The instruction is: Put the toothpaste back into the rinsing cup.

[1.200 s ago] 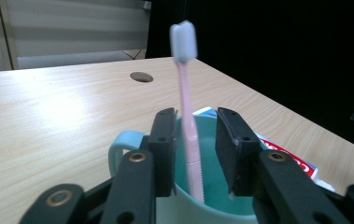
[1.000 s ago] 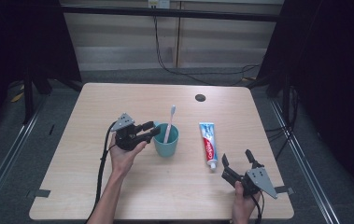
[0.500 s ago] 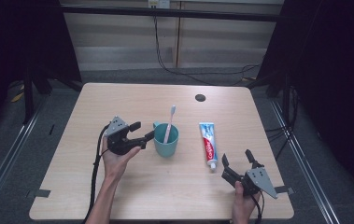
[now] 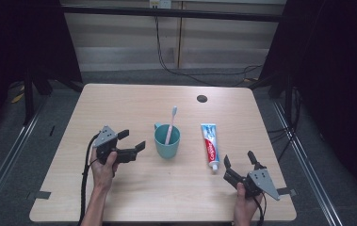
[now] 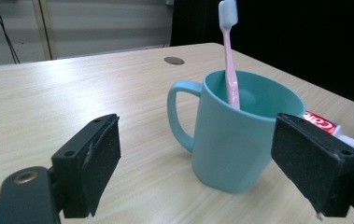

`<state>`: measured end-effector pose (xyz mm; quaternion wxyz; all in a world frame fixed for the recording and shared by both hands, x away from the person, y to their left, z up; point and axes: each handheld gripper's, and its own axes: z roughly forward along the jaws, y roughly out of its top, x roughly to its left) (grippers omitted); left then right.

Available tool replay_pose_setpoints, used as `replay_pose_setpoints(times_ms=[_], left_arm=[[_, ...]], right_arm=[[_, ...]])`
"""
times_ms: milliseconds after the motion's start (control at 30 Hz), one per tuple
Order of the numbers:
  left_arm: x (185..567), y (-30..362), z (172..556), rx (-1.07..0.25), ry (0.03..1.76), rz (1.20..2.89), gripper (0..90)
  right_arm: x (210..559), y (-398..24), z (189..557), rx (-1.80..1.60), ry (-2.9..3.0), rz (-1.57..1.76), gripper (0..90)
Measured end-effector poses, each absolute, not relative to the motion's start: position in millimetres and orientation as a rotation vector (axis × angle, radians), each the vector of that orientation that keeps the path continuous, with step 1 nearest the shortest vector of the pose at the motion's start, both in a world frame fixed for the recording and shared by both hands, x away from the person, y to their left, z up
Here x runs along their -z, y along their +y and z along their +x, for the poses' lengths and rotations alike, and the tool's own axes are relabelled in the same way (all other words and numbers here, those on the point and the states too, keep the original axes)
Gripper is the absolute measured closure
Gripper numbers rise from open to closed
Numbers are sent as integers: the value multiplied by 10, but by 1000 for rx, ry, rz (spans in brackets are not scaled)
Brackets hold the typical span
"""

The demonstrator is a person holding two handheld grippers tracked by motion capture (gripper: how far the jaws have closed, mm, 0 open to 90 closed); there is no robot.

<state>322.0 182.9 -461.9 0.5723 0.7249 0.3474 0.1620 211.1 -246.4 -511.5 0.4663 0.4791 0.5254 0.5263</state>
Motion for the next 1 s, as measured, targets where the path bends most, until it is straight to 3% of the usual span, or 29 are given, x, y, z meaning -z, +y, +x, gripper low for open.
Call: replay_pose_setpoints(times_ms=[667, 1000], left_arm=[[5041, 2128, 2777, -464, 884, 1656, 156], [5047, 2181, 2602, -502, 839, 1598, 155]], right_arm=[[5116, -2464, 2110, -1292, 1289, 1174, 141], [5101, -2449, 2150, -1264, 1328, 1191, 128]])
